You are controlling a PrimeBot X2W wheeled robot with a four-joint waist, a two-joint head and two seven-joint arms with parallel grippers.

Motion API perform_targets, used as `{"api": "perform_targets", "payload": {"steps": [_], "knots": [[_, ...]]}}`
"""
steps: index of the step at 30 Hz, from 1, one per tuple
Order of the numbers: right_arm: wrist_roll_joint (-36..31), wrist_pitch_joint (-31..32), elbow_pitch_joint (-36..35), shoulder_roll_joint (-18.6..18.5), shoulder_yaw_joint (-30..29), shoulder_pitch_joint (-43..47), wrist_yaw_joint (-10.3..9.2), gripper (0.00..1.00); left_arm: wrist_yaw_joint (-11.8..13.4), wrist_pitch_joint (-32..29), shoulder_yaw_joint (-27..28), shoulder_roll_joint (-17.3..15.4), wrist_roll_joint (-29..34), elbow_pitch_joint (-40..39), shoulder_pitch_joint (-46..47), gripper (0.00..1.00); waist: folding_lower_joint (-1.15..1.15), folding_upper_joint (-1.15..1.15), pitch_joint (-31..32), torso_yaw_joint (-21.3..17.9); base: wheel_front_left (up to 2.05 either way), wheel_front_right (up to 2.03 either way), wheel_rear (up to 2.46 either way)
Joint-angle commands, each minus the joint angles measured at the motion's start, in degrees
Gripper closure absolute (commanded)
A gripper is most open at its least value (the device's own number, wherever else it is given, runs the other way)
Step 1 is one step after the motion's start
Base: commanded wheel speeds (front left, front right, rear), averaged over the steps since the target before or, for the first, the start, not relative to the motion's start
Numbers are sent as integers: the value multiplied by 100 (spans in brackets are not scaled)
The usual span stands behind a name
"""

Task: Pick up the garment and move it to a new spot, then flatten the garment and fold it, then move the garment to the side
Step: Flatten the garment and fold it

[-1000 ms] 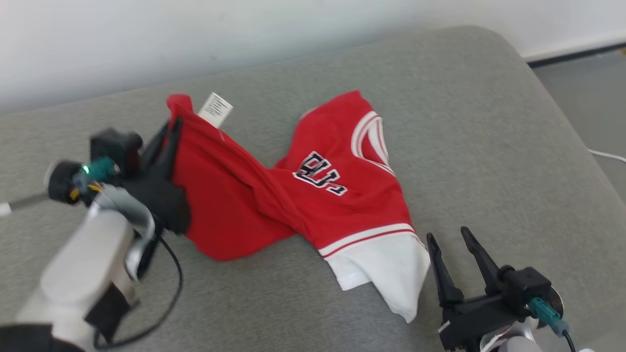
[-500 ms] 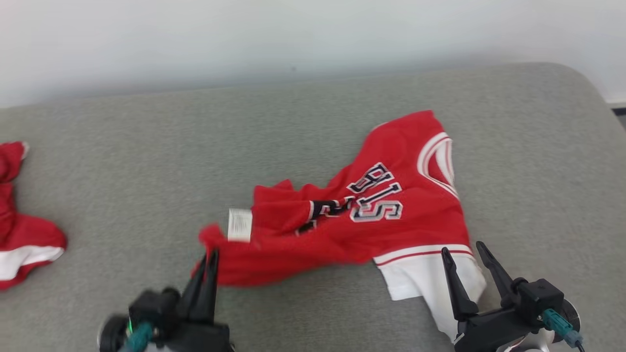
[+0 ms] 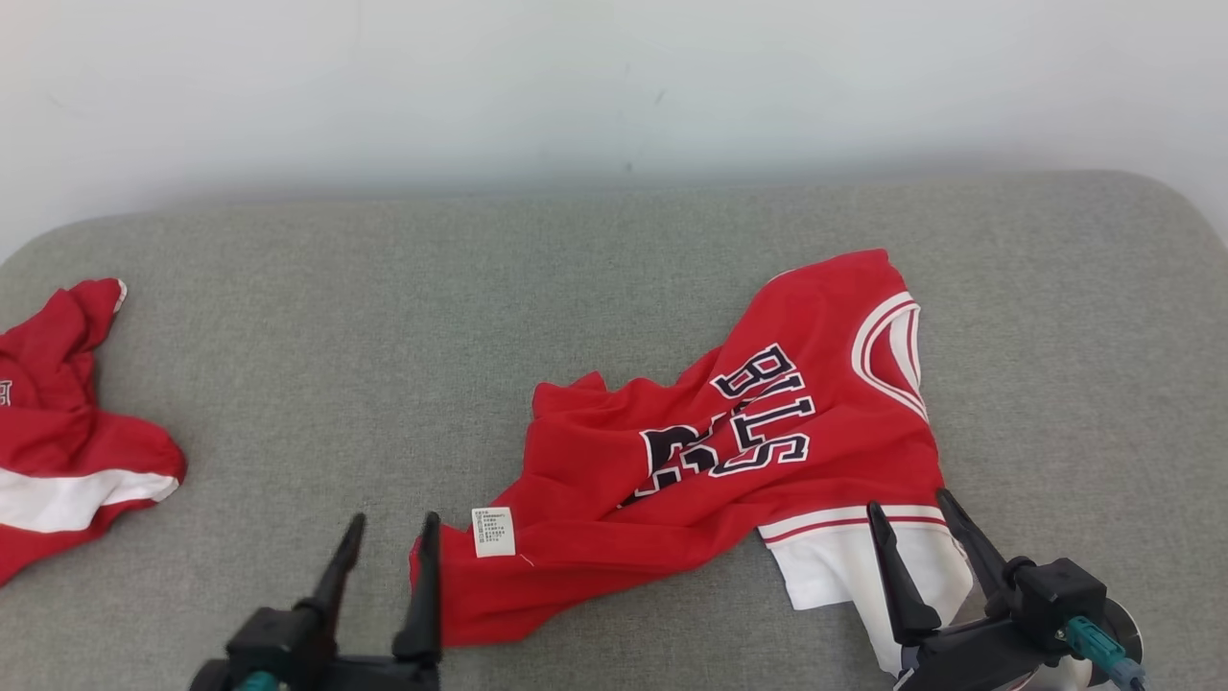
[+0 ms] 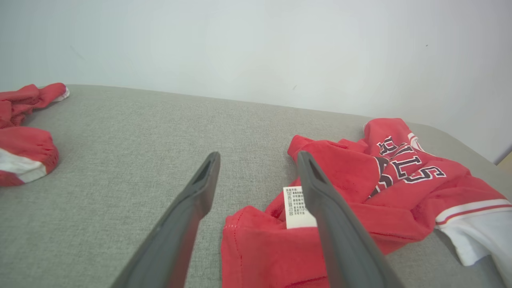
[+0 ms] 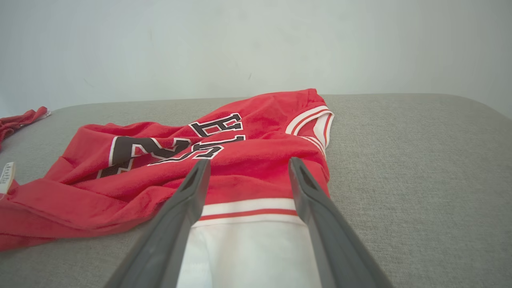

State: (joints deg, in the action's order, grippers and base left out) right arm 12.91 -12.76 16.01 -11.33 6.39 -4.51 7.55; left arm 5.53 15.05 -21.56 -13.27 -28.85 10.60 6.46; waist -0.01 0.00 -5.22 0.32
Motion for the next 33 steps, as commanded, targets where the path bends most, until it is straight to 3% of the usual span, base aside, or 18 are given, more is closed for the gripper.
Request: {"api": "perform_targets", "payload": {"steps": [1, 10, 21, 33], "knots": [[-33, -2, -21, 16, -1, 47, -13, 0, -25, 19, 73, -52, 52, -58, -22, 0, 1, 0, 42, -26, 0, 0, 0], [-21, 36, 31, 99, 48, 46, -13, 0, -152, -220, 136, -275, 148, 533, 404, 0, 1, 0, 29, -315, 0, 0, 0], [-48, 11, 65, 108, -63, 70, -13, 0, -112, -480, 79, -111, -79, 1463, 420, 0, 1, 0, -99, -531, 0, 0, 0], [-76, 17, 81, 121, -90, 100, -13, 0, -147, -347, 235, -44, -373, 1525, 199, 0, 1, 0, -6, -450, 0, 0, 0]]}}
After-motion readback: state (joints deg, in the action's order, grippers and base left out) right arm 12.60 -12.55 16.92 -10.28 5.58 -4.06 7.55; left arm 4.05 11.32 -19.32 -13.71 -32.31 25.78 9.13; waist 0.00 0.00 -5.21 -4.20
